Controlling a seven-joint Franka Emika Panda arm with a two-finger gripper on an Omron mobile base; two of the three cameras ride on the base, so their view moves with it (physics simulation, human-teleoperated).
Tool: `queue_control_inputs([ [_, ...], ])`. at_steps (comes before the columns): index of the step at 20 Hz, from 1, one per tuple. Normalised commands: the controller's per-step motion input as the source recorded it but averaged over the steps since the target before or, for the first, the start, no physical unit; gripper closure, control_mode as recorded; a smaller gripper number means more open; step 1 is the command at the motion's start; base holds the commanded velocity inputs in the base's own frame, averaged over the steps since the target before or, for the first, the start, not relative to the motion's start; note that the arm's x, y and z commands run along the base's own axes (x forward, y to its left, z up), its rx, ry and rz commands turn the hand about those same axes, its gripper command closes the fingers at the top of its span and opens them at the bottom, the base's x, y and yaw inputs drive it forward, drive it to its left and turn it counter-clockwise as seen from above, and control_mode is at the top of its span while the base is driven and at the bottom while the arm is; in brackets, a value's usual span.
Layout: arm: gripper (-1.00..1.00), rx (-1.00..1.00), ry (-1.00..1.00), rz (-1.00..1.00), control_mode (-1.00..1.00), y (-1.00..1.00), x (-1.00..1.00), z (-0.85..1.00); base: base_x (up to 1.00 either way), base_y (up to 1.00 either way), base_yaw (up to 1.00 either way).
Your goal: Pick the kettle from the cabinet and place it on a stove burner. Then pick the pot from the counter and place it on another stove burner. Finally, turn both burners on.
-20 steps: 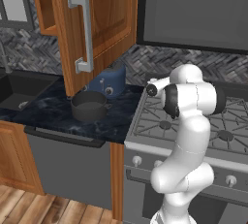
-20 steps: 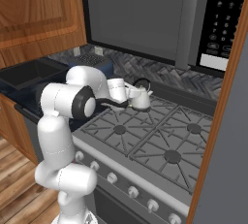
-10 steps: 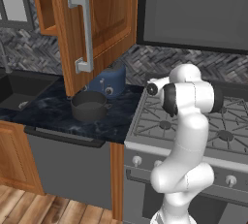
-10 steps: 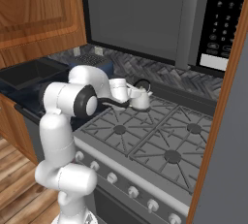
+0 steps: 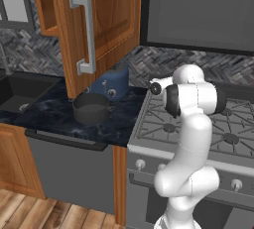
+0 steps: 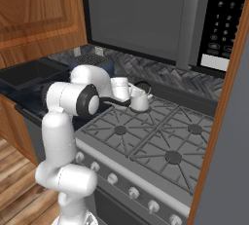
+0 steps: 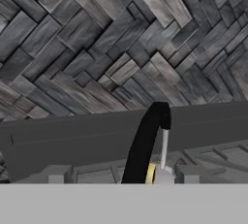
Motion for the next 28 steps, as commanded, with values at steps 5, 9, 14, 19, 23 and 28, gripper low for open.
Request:
queue_control_inputs([
  [5, -1.0, 0.07, -0.08, 0.01, -1.0, -0.06, 0.0, -0.44, 0.0, 0.0, 0.0],
  [9, -1.0, 0.03, 0.03, 0.0, -1.0, 0.0, 0.0, -0.37, 0.0, 0.0, 0.0],
  [14, -1.0, 0.01, 0.03, 0.0, -1.0, 0.0, -0.01, -0.46, 0.0, 0.0, 0.0],
  [19, -1.0, 0.0, 0.0, 0.0, -1.0, 0.01, 0.0, -0.25, 0.0, 0.0, 0.0],
  [23, -1.0, 0.0, -0.01, 0.0, -1.0, 0.09, -0.01, -0.15, 0.0, 0.0, 0.0],
  [28, -1.0, 0.0, -0.02, 0.0, -1.0, 0.15, -0.1, -0.15, 0.0, 0.0, 0.0],
])
